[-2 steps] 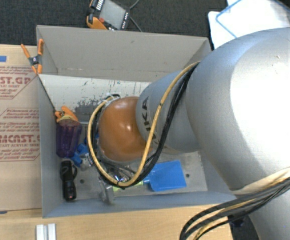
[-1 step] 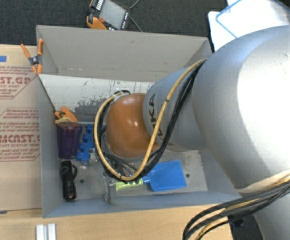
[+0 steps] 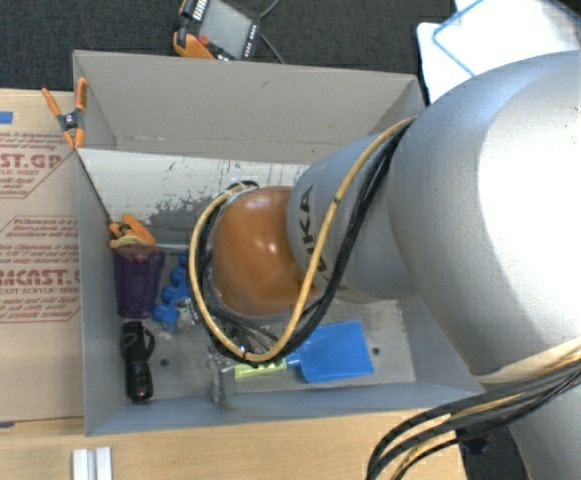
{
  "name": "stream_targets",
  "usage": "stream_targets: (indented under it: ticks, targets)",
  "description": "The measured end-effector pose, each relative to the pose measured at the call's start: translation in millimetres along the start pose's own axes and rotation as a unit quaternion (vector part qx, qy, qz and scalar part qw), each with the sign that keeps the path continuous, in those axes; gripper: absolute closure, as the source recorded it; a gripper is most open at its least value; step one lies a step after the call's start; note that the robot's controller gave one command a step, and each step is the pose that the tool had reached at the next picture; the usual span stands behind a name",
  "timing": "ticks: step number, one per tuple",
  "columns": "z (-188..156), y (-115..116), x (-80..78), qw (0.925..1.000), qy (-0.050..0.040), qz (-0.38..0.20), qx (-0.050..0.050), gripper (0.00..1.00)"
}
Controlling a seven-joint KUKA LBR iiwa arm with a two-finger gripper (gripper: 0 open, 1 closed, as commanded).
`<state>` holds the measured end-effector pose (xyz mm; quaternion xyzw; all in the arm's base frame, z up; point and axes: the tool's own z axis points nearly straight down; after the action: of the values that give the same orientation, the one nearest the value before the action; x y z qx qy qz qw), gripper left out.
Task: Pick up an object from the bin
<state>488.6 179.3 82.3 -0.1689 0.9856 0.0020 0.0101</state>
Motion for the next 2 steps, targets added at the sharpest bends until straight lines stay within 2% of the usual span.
stream_targets:
  ticks: [1, 2]
  targets:
    - [-17.1, 3.0, -14.4, 0.9939, -0.0007, -0.110, -0.001, 0.00]
    - [-1.9, 2.9, -4.9, 0.9974, 0.0015, -0.072, -0.001, 0.00]
